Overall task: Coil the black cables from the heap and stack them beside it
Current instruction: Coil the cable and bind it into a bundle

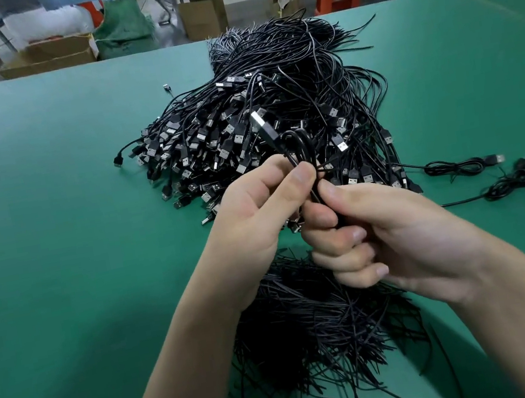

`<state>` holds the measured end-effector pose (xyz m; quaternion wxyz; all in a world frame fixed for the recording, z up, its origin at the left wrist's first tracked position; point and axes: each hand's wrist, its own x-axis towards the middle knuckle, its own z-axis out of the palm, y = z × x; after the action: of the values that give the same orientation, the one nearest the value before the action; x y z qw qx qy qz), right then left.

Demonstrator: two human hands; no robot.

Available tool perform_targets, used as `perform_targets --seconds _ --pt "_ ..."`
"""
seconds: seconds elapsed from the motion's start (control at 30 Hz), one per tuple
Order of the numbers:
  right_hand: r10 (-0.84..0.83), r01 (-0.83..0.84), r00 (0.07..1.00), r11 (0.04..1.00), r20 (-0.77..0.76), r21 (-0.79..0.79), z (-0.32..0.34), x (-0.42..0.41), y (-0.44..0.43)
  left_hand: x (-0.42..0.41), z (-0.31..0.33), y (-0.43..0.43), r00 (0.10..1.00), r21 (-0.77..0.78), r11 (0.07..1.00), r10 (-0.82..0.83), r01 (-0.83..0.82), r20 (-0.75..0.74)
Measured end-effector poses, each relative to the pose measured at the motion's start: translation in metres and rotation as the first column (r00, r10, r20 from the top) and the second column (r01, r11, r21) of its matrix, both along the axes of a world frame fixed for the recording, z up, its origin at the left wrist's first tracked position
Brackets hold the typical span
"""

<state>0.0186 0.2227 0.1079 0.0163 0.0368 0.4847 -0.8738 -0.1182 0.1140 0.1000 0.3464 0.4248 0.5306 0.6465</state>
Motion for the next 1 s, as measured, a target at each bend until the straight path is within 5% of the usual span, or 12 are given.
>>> perform_targets --seconds 0.23,0.33,0.43,0.6,0.7,0.83,0.93,1.0 --pt "-0.225 0.21 0.974 0.887 -0.012 0.41 0.0 0.0 -0.002 0.011 0.004 0.005 0.977 -0.03 0.992 0.114 -0.121 -0.182" --pt "-0.392 0.365 0.908 0.561 -0.15 0.743 -0.002 0.0 0.004 0.011 0.006 0.005 0.976 -0.051 0.993 0.099 -0.111 -0.196" --pt "-0.475 0.573 0.753 0.135 -0.455 0.808 -0.003 0.002 0.01 0.007 0.008 0.003 0.971 -0.109 0.988 0.084 -0.111 -0.223" --pt "-0.209 0.69 0.671 -0.175 -0.711 0.702 -0.001 0.006 0.016 0.003 0.006 0.001 0.983 -0.21 0.977 -0.003 -0.036 -0.181" --pt "-0.281 0.71 0.647 -0.118 -0.709 0.694 0.0 0.005 0.013 0.002 0.005 0.0 0.981 -0.225 0.974 -0.033 -0.011 -0.189" --pt "-0.608 0.78 0.593 0.271 -0.528 0.564 0.0 -0.001 0.004 0.007 0.004 0.002 0.946 -0.011 0.99 0.132 -0.142 -0.297" --pt "-0.705 0.754 0.655 0.585 -0.273 0.298 0.0 -0.005 -0.003 0.012 0.001 0.005 0.775 0.211 0.935 0.355 -0.285 -0.524" --pt "-0.706 0.715 0.699 0.689 -0.117 0.116 0.0 -0.007 -0.005 0.015 -0.003 0.005 0.709 0.267 0.915 0.402 -0.302 -0.58"
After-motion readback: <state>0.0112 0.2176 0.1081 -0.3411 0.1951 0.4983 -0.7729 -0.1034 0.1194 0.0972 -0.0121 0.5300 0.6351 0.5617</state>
